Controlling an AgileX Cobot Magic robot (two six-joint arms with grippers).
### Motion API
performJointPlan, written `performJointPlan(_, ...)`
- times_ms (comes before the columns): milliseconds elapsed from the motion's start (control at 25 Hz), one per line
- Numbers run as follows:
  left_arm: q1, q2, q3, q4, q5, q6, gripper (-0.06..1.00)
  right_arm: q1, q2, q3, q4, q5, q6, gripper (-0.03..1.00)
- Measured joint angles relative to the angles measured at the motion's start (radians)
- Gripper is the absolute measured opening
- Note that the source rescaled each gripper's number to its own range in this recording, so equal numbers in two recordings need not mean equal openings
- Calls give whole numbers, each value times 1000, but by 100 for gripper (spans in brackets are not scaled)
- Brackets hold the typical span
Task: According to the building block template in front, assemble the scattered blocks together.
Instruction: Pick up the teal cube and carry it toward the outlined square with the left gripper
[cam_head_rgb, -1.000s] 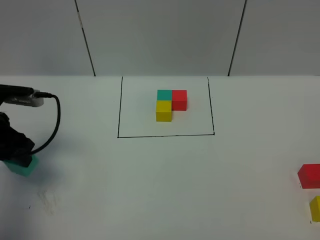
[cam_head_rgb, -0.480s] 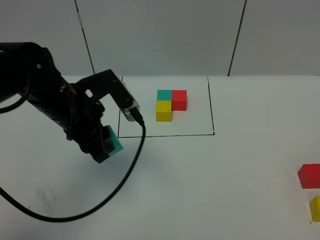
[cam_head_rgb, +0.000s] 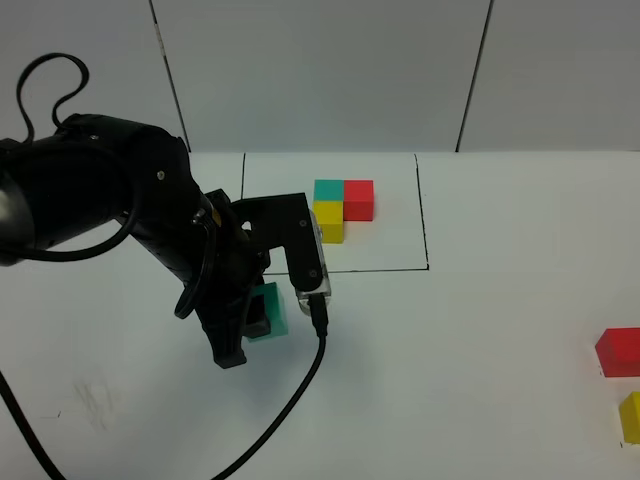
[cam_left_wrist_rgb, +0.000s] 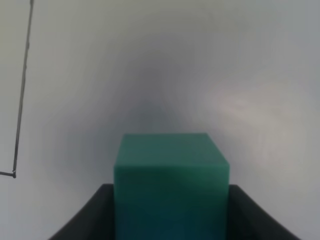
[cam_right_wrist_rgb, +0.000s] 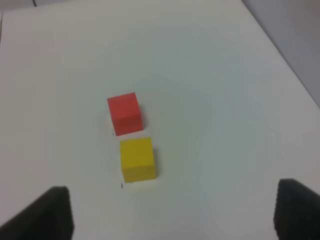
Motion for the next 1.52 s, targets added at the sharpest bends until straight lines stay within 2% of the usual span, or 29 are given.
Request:
performJointPlan(240,0,68,0,24,-2,98,0,0,0,0,0,0,0,66)
performJointPlan(400,-9,104,0,25,-41,148,0,0,0,0,0,0,0,66)
performJointPlan(560,-30,140,0,26,-107,158,0,0,0,0,0,0,0,66)
performJointPlan(800,-39,222,-83,16,-108,174,0,0,0,0,0,0,0,66)
performJointPlan(1040,-39,330,-236,-29,-21,175,0,0,0,0,0,-1,0,66)
performJointPlan(1240,-39,411,-343,-36,73,176,0,0,0,0,0,-1,0,66)
performJointPlan(1520,-39,459,-379,-36,128,176,0,0,0,0,0,-1,0,66)
